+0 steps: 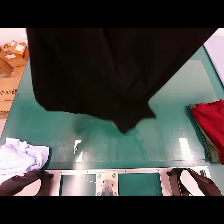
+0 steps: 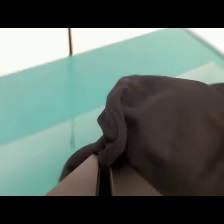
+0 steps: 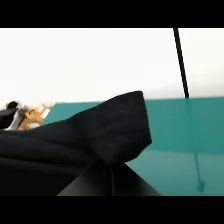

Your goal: Fold the shirts.

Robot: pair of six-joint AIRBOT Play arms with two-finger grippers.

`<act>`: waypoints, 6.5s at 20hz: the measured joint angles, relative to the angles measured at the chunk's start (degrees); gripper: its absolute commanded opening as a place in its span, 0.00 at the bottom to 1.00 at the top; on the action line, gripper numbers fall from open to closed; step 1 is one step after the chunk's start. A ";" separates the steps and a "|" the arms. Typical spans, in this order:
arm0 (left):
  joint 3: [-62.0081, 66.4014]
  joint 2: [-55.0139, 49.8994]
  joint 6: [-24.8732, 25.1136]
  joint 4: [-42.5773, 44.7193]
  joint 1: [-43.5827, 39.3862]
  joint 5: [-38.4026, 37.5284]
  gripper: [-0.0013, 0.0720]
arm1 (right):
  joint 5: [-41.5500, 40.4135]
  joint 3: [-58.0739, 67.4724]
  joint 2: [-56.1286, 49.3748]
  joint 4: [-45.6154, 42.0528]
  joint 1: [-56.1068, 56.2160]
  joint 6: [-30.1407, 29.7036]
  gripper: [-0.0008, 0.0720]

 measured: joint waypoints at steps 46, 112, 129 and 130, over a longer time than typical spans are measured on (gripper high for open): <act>-91.14 1.53 -15.37 -29.66 -20.79 36.41 0.06 | -23.58 -46.21 -26.12 0.31 0.90 -10.58 0.04; -25.27 -32.70 -2.10 -4.90 4.63 5.35 0.05 | -8.63 -17.38 -47.54 -2.80 -3.61 -4.50 0.04; -26.49 -32.50 -1.53 -5.75 4.09 -11.39 0.56 | 8.57 -21.09 -43.47 -7.54 -11.54 1.84 0.88; -25.57 -32.46 -1.60 -5.79 4.90 -14.05 0.47 | 8.98 -21.51 -41.77 -7.65 -12.76 2.08 0.88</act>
